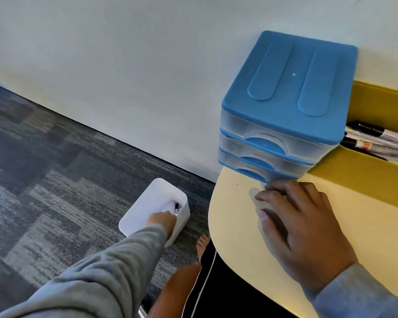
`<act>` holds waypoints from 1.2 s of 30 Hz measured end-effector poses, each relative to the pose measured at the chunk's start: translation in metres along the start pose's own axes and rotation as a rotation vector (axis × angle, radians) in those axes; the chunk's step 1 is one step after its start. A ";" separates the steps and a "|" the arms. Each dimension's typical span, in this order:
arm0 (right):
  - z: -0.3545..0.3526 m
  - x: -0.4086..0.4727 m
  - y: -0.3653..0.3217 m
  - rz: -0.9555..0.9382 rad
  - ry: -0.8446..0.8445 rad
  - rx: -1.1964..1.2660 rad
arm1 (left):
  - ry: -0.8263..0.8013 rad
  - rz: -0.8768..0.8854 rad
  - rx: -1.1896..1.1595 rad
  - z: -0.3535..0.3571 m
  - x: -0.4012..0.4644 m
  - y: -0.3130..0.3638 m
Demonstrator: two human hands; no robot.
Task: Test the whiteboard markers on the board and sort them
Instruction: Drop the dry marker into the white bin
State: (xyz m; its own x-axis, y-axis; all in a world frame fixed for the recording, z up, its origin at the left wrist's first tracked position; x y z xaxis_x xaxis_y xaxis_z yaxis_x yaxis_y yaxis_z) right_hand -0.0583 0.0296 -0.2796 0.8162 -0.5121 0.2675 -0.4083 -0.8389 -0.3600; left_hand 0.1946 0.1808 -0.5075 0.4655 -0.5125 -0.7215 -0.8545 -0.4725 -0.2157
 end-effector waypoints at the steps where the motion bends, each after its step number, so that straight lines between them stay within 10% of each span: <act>1: 0.000 0.000 0.001 0.003 -0.002 -0.003 | -0.001 0.000 -0.002 0.000 0.001 -0.001; 36: -0.002 -0.002 -0.002 0.012 -0.027 -0.010 | 0.077 0.016 -0.269 -0.059 0.034 0.042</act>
State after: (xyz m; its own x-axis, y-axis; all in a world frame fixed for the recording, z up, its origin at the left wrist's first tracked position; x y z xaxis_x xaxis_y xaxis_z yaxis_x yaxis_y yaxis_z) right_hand -0.0592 0.0321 -0.2775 0.8220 -0.5167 0.2392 -0.4218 -0.8348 -0.3538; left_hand 0.1881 0.1009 -0.5026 0.4772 -0.5701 -0.6688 -0.7751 -0.6317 -0.0147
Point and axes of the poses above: each hand's wrist, its own x-axis towards the middle knuckle, its own z-axis out of the palm, y = z × x, the point moved 1 cm from there along x, towards the middle knuckle, and after that the axes turned 3 degrees about y, right-handed, at the moved point
